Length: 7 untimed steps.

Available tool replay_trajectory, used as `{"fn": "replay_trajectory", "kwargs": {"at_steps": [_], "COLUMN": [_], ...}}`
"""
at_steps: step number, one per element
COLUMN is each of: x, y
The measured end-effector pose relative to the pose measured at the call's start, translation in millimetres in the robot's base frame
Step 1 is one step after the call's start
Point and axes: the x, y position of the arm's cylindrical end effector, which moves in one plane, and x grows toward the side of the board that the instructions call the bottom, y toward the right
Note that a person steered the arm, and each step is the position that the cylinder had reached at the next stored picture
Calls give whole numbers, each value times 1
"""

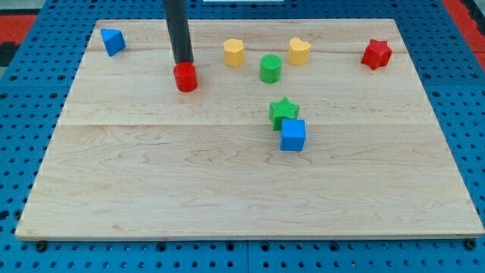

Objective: Push your arm right side of the green circle

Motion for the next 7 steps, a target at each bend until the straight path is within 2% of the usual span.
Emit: {"fn": "replay_trajectory", "kwargs": {"at_steps": [2, 3, 7], "x": [-96, -115, -117], "y": [-3, 27, 55]}}
